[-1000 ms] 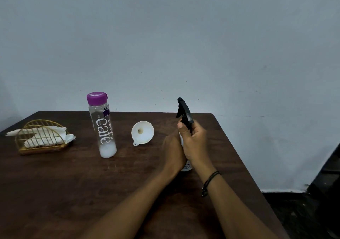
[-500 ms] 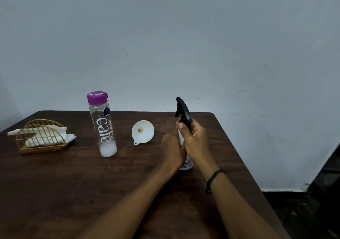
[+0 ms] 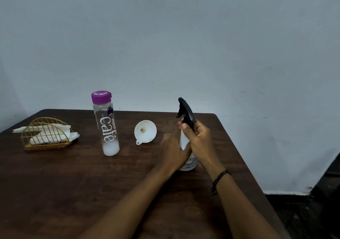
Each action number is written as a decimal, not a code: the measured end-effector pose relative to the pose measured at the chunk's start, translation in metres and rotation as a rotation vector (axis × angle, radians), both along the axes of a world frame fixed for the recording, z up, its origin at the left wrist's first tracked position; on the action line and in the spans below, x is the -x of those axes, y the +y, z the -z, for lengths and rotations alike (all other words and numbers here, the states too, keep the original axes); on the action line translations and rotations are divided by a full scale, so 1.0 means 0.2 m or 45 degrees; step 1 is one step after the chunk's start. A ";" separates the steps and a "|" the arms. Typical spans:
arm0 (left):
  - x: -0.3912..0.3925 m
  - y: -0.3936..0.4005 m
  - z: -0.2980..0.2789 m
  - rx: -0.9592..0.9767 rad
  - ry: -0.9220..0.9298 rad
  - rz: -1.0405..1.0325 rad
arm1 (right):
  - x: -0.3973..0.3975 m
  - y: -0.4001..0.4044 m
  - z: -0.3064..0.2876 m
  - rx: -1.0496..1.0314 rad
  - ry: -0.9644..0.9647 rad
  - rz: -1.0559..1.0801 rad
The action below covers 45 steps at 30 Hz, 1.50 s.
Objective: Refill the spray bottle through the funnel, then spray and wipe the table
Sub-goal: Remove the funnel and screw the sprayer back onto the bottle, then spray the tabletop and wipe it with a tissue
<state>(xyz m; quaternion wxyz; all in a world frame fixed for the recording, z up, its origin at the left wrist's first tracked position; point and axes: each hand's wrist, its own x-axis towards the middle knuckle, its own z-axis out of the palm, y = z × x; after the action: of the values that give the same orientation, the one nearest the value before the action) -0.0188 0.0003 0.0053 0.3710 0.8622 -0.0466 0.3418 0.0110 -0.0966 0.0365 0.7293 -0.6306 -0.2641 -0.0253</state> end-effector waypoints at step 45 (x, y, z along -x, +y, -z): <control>0.11 0.22 -0.15 -0.125 0.492 0.490 | 0.06 0.00 -0.17 0.187 0.121 0.011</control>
<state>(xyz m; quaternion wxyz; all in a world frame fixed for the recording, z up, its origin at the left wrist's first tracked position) -0.0415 0.0436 0.0354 0.3889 0.9037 -0.1542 0.0914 -0.0017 -0.0974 0.0713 0.6927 -0.6841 -0.2277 0.0208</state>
